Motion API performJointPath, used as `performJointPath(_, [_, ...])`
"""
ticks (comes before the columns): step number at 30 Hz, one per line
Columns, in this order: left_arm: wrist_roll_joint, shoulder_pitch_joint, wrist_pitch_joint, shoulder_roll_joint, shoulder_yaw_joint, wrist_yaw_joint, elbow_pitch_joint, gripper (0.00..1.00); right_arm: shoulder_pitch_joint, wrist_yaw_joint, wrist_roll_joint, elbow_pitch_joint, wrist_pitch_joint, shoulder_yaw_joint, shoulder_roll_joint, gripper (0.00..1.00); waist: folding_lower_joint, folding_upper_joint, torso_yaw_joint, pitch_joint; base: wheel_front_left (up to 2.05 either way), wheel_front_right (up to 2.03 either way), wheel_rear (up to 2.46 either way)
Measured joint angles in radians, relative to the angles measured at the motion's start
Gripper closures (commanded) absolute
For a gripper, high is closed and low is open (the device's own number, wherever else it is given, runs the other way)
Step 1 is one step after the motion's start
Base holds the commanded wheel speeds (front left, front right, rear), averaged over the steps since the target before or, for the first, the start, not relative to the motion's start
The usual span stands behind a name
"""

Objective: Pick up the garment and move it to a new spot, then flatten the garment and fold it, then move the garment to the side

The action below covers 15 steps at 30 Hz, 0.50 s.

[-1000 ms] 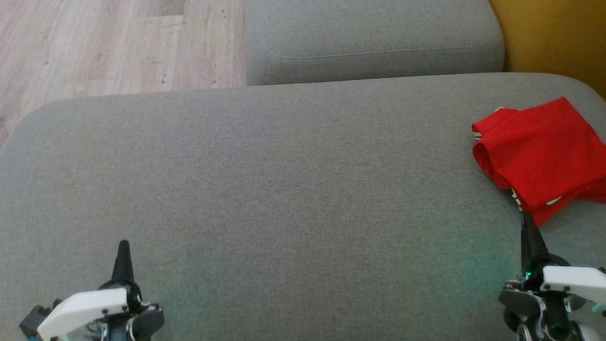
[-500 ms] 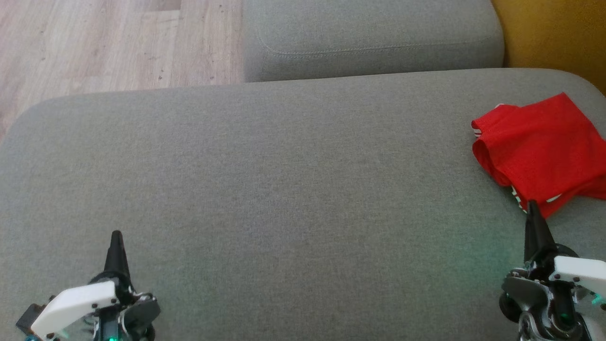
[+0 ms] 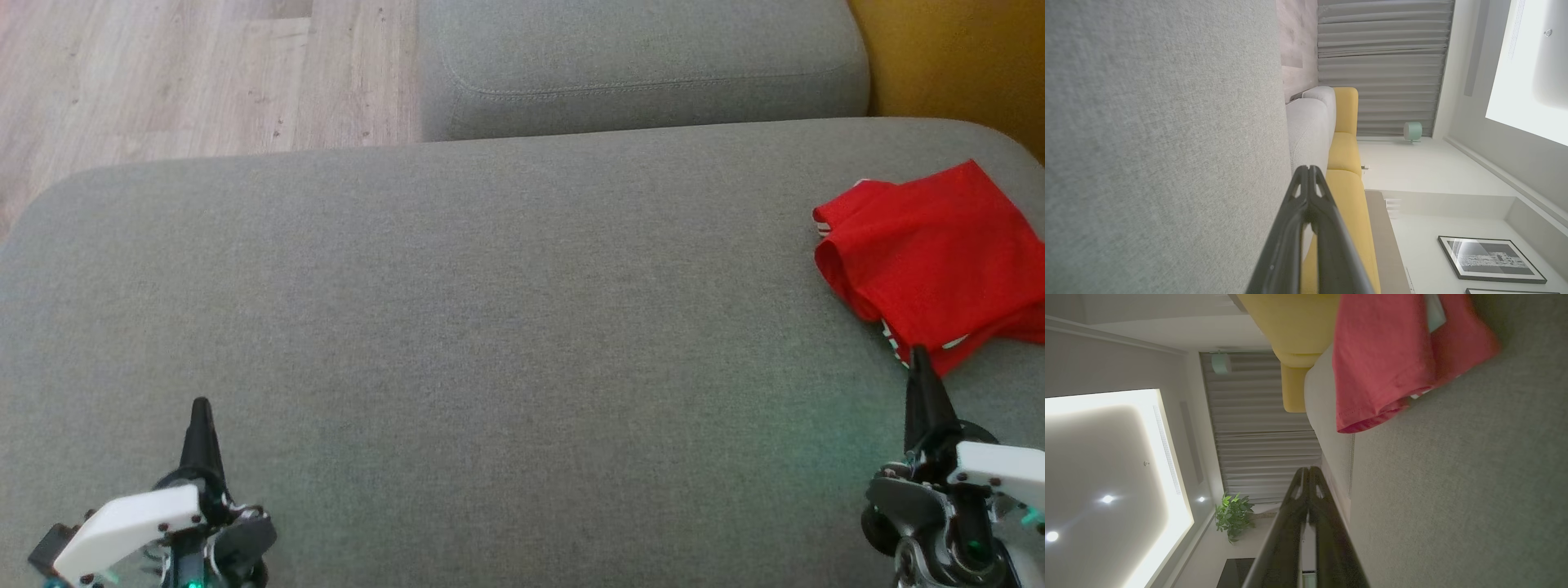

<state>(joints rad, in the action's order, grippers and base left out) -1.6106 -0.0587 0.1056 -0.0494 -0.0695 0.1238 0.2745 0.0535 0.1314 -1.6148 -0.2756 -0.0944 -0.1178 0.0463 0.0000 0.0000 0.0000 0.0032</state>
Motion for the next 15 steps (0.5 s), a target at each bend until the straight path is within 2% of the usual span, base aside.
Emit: performJointPath(15, [0.0, 0.0, 0.0, 0.001, -0.001, 0.0, 0.0, 1.0, 0.0, 0.0, 0.0, 0.0, -0.004, -0.005, 0.0, 1.0, 0.0, 0.0, 0.0, 0.0, 0.0, 0.0, 0.0])
